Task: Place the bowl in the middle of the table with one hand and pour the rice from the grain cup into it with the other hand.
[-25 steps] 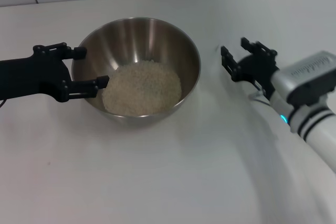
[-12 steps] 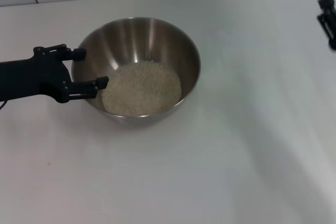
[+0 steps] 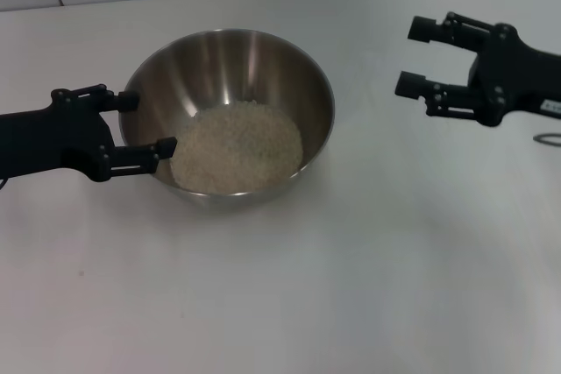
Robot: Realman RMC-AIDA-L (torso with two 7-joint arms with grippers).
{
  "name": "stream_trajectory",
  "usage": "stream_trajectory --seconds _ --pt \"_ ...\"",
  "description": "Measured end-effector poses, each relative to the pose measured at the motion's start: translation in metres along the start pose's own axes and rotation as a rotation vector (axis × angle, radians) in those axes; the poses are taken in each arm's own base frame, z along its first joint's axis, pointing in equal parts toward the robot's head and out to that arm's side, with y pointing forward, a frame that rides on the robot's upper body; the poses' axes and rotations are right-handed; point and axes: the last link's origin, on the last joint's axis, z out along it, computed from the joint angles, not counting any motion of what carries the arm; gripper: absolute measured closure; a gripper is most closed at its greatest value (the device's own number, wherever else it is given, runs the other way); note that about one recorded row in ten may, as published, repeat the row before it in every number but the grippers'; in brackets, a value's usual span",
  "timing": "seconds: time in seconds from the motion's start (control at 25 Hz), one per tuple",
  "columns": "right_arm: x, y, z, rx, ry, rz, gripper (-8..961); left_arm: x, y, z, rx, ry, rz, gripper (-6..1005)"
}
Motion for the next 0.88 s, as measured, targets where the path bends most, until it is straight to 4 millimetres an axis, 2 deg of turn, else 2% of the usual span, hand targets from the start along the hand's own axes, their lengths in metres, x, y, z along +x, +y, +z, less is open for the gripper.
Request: stream_trajectory --seconds 0.24,0.36,0.56,0.88 --pt "-0.027 -0.01 0.016 -0.006 0.208 -0.035 155 -0.001 0.003 0.001 -0.012 -0.007 0.005 167" --pt "-0.035 -0.013 0.019 -0.034 0.235 0.004 155 -0.001 0.004 0.002 -0.017 -0.009 0.007 167" --pt "-0.036 -0.015 0.021 -0.046 0.291 0.011 155 0.0 0.004 0.002 -0.018 -0.009 0.008 167" --pt "-0.027 -0.01 0.025 -0.057 0.329 0.006 155 0.001 0.004 0.002 -0.015 -0.008 -0.001 166"
